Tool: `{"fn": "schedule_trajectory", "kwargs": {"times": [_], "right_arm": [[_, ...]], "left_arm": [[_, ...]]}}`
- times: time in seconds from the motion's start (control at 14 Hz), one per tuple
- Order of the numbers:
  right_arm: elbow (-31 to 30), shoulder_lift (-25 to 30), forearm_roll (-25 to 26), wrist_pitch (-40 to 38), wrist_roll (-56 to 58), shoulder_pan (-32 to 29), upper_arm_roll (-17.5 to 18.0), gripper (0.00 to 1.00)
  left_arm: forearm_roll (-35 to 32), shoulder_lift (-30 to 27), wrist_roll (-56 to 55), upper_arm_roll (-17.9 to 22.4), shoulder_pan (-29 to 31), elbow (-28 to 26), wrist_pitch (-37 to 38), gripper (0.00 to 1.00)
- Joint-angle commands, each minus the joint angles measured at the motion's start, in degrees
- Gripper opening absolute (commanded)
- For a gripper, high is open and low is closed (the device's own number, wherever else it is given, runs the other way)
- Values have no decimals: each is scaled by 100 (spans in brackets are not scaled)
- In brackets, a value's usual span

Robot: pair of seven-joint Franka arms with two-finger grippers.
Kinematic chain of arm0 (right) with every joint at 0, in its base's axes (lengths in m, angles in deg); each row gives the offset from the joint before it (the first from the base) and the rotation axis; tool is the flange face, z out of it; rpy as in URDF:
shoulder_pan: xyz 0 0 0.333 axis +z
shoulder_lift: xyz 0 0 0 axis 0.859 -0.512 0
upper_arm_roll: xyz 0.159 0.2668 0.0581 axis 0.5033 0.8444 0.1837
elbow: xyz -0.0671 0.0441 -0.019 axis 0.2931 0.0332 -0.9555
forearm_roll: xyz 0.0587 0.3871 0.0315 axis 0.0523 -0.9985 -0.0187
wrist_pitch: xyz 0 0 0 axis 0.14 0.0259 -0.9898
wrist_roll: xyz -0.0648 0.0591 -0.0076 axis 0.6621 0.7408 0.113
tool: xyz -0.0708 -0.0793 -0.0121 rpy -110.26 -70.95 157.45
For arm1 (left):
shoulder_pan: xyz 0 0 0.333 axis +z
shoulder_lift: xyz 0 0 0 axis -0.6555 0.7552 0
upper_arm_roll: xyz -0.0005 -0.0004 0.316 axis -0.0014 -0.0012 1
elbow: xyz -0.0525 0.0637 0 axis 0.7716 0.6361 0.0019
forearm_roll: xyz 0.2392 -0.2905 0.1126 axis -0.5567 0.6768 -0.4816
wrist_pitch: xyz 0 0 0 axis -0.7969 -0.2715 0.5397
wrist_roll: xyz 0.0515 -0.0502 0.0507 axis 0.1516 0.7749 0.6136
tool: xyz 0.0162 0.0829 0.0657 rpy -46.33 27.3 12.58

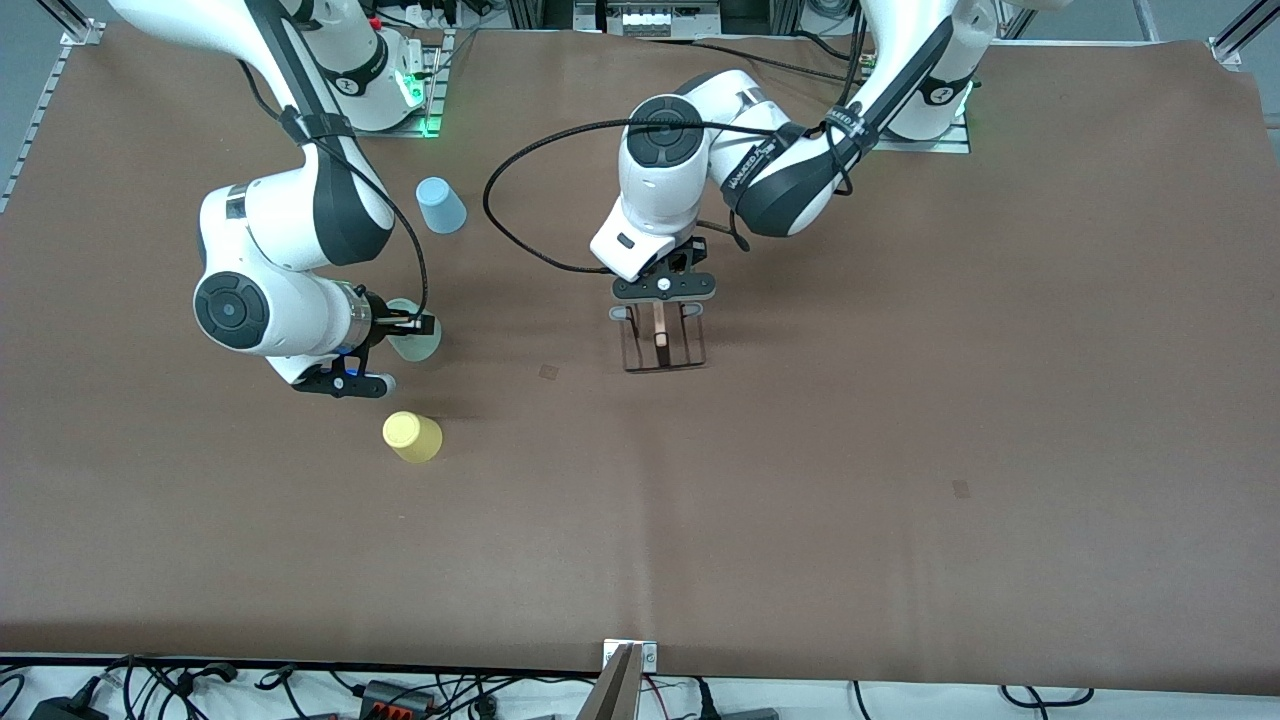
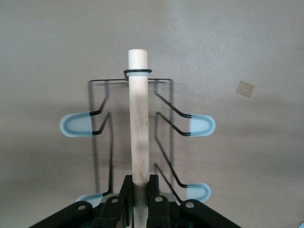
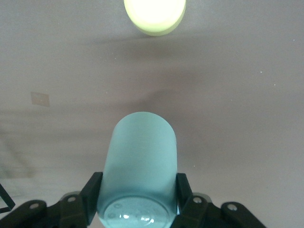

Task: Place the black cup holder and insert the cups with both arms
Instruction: 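Release the holder with the left gripper while the right gripper lifts the cup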

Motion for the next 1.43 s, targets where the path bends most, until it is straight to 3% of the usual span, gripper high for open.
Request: {"fn": "schedule_trajectory", "kwargs": {"times": [0.0, 0.21, 0.43, 0.5, 0.71, 0.79, 1.07, 1.36], "right_arm": [[78, -14, 25, -85, 34, -26, 33, 30], [78, -14, 25, -85, 34, -26, 33, 30], [78, -23, 25, -77, 17, -9, 33, 30], [78, -23, 25, -77, 8, -9, 33, 30], [78, -76, 25, -59, -10, -9, 33, 30], [78, -85, 25, -50, -10, -9, 33, 30], [419, -23, -62, -347, -210, 201, 95, 30], [719, 64, -89, -709, -703, 948, 104, 30]], "left_arm": [[-123, 143, -191, 24, -146, 254, 39, 0], [-132, 187, -182, 24, -155, 324, 39, 1], [-123, 371, -208, 50, -207, 437, 39, 20], [-97, 407, -208, 50, -199, 534, 74, 32], [-79, 267, -164, 15, 38, 693, 319, 93], [-140, 179, -156, 24, 65, 824, 599, 100], [-176, 126, -7, 76, 599, 1080, 1041, 100], [-124, -138, 1836, -11, 1655, 1045, 1312, 100]]}}
